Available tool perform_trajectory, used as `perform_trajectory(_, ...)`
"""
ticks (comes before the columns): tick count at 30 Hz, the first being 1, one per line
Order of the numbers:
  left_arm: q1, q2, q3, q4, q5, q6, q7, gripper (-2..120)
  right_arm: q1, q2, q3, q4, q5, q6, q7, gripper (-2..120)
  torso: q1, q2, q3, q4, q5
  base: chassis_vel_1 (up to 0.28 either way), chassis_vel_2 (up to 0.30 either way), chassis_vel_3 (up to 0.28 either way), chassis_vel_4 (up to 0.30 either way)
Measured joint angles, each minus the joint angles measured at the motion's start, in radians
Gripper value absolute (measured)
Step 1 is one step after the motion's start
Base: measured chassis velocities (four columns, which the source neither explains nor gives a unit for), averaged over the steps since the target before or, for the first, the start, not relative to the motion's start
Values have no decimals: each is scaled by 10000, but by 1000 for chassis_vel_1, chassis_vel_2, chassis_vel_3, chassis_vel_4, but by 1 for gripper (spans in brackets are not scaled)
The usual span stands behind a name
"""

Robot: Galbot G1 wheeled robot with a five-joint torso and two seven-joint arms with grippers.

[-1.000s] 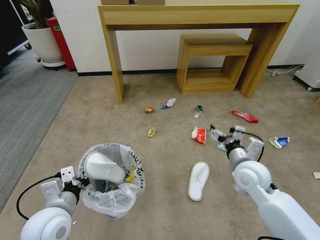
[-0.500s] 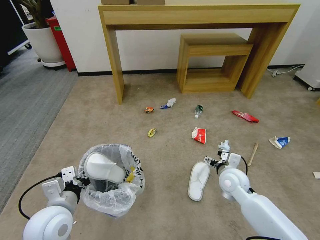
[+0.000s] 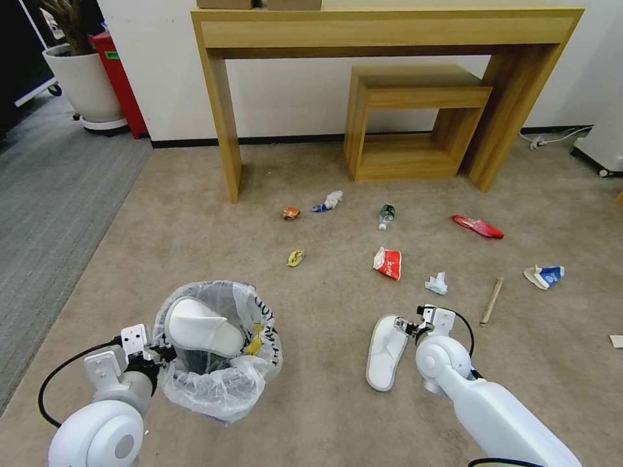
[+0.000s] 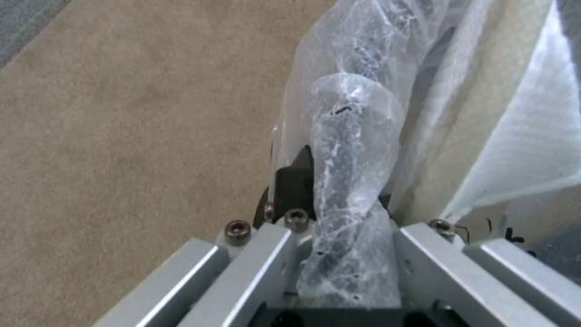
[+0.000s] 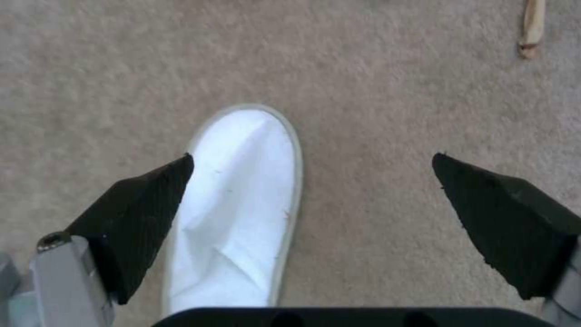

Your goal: Pick up the trash bin and place the garbage on the floor into it.

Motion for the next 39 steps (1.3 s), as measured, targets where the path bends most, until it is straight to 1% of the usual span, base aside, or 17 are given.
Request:
perform_trajectory(2, 1, -10, 4, 1, 7, -1, 0, 1, 20, 37, -46, -129, -40, 25, -24, 100, 0, 0, 0, 0, 1, 0, 0, 0, 0)
perform_trajectory(5, 44, -54, 11, 3, 42, -16, 2, 1, 166, 354, -279, -718, -205, 100, -70, 100, 0, 0, 0, 0, 1, 0, 0, 0, 0)
perform_trajectory(6, 44, -54, 11, 3, 42, -16, 2, 1, 166, 354, -279, -718, -205, 100, -70, 100, 0, 0, 0, 0, 1, 0, 0, 0, 0)
perform_trajectory(9, 132, -60, -7, -26, 61, -28, 2, 1, 371, 737, -491, -1198, -314, 141, -105, 100, 0, 1, 0, 1, 0, 0, 0, 0, 0)
perform_trajectory(10, 132, -60, -7, -26, 61, -28, 2, 1, 371, 737, -491, -1198, -314, 141, -105, 100, 0, 1, 0, 1, 0, 0, 0, 0, 0)
perform_trajectory(13, 206, -63, -35, -81, 86, -91, 1, 1, 539, 1102, -756, -1500, -416, 210, -185, 100, 0, 0, 0, 1, 1, 0, 0, 0, 0)
perform_trajectory(18, 223, -94, -54, -89, 112, -140, 2, 1, 640, 1436, -981, -1841, -606, 289, -285, 100, 0, 0, 0, 1, 0, 0, 0, 0, 0)
perform_trajectory(27, 245, -115, 4, -58, 155, -168, 15, 1, 778, 1707, -1035, -2381, -874, 436, -494, 100, 0, 0, 0, 0, 0, 0, 0, 0, 0)
perform_trajectory(30, 312, -107, 2, -58, 168, -177, 20, 1, 1090, 1955, -1206, -3026, -1075, 591, -727, 97, 0, 0, 0, 1, 1, 0, 0, 0, 0)
perform_trajectory(33, 319, -88, 2, -64, 169, -193, 21, 1, 1231, 2074, -1276, -3361, -1181, 648, -768, 96, 0, 0, 0, 1, 1, 0, 0, 0, 0)
perform_trajectory(37, 315, -71, 1, -80, 169, -205, 25, 1, 1284, 2145, -1296, -3565, -1278, 658, -789, 94, 0, 0, 0, 1, 2, 0, 0, 0, 0)
perform_trajectory(39, 303, -65, 1, -80, 167, -209, 25, 1, 1318, 2170, -1295, -3705, -1352, 710, -803, 91, 0, 0, 0, 1, 1, 0, 0, 0, 0)
